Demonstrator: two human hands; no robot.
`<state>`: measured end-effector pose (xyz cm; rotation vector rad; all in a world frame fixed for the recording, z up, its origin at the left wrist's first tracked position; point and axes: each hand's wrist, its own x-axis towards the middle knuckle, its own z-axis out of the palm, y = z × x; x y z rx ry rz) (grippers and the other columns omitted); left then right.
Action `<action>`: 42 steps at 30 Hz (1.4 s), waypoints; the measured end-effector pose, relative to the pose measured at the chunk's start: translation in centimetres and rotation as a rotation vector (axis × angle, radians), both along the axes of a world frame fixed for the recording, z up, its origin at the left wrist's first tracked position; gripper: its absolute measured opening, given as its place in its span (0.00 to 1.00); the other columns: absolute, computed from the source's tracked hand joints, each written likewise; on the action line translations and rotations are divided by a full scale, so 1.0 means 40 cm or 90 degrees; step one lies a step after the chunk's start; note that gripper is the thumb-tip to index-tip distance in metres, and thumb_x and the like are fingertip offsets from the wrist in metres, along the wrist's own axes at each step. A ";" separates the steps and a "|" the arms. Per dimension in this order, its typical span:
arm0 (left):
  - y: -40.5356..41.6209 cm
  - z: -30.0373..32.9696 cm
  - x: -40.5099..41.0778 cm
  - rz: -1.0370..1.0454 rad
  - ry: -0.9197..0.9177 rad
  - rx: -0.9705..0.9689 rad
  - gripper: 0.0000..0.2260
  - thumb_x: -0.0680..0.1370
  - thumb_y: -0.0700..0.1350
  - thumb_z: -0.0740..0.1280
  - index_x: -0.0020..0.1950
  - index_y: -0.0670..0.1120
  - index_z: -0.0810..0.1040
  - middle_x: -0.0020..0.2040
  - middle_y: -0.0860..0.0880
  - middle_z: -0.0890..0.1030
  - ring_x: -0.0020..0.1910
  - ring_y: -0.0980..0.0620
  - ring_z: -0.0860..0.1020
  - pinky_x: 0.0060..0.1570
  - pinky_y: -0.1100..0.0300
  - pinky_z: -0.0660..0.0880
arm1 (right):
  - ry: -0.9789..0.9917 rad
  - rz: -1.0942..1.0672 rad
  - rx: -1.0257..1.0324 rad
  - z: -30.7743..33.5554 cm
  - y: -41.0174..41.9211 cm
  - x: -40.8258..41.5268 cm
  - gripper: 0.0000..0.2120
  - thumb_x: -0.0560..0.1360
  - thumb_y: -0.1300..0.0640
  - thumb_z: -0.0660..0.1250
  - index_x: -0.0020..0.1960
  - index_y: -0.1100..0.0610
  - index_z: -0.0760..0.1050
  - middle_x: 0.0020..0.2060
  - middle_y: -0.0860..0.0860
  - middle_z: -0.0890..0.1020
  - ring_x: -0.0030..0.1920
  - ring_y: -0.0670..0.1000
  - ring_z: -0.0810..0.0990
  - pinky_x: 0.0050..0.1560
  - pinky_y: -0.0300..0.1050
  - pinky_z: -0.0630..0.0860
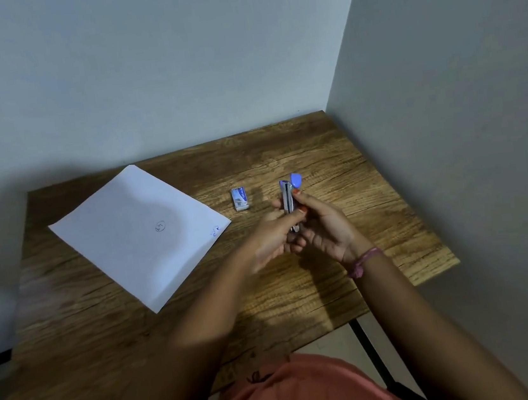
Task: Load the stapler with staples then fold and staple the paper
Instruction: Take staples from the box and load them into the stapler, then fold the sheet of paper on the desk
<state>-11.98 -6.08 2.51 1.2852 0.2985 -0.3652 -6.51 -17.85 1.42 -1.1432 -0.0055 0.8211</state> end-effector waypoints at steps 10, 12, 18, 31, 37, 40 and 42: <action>0.208 -0.078 -0.068 0.139 -0.014 0.353 0.08 0.80 0.44 0.63 0.54 0.43 0.79 0.41 0.50 0.82 0.38 0.55 0.79 0.40 0.63 0.75 | 0.061 -0.211 -0.103 -0.052 0.094 0.070 0.07 0.73 0.55 0.70 0.47 0.58 0.80 0.40 0.53 0.82 0.36 0.48 0.81 0.35 0.41 0.77; 0.254 -0.085 -0.090 0.200 -0.020 0.374 0.07 0.80 0.43 0.63 0.52 0.43 0.80 0.40 0.52 0.82 0.38 0.55 0.79 0.43 0.59 0.77 | 0.044 -0.241 -0.184 -0.075 0.113 0.089 0.13 0.70 0.54 0.73 0.50 0.61 0.80 0.42 0.54 0.83 0.40 0.51 0.81 0.38 0.44 0.78; 0.365 -0.102 -0.149 0.300 -0.008 0.488 0.05 0.80 0.46 0.63 0.49 0.49 0.78 0.46 0.51 0.81 0.44 0.53 0.79 0.54 0.57 0.76 | -0.166 -0.265 -0.408 -0.114 0.177 0.142 0.14 0.65 0.53 0.78 0.32 0.55 0.74 0.32 0.49 0.79 0.33 0.47 0.77 0.33 0.39 0.71; 0.473 -0.140 -0.195 0.341 -0.019 0.625 0.07 0.79 0.48 0.64 0.51 0.47 0.79 0.49 0.51 0.79 0.39 0.58 0.73 0.38 0.67 0.67 | -0.333 -0.254 -0.564 -0.147 0.202 0.139 0.23 0.67 0.46 0.75 0.55 0.59 0.78 0.48 0.52 0.83 0.48 0.48 0.79 0.52 0.45 0.77; 0.491 -0.178 -0.232 0.349 -0.033 0.888 0.24 0.75 0.53 0.68 0.68 0.44 0.69 0.70 0.40 0.67 0.68 0.40 0.64 0.67 0.44 0.62 | -0.482 -0.236 -0.776 -0.150 0.183 0.073 0.15 0.75 0.48 0.65 0.56 0.55 0.78 0.58 0.55 0.78 0.62 0.56 0.73 0.69 0.60 0.61; 0.500 -0.206 -0.247 0.175 0.106 0.900 0.36 0.76 0.64 0.60 0.77 0.46 0.55 0.79 0.43 0.49 0.77 0.41 0.45 0.72 0.41 0.40 | -0.560 -0.240 -0.844 -0.140 0.207 0.031 0.14 0.75 0.49 0.64 0.58 0.53 0.77 0.60 0.54 0.75 0.65 0.55 0.70 0.70 0.58 0.52; 0.496 -0.219 -0.258 0.097 0.082 0.884 0.37 0.76 0.67 0.57 0.78 0.49 0.52 0.79 0.46 0.45 0.77 0.45 0.40 0.71 0.41 0.33 | -0.652 -0.216 -0.766 -0.125 0.237 0.011 0.14 0.76 0.52 0.64 0.59 0.55 0.77 0.58 0.56 0.77 0.63 0.57 0.72 0.69 0.56 0.58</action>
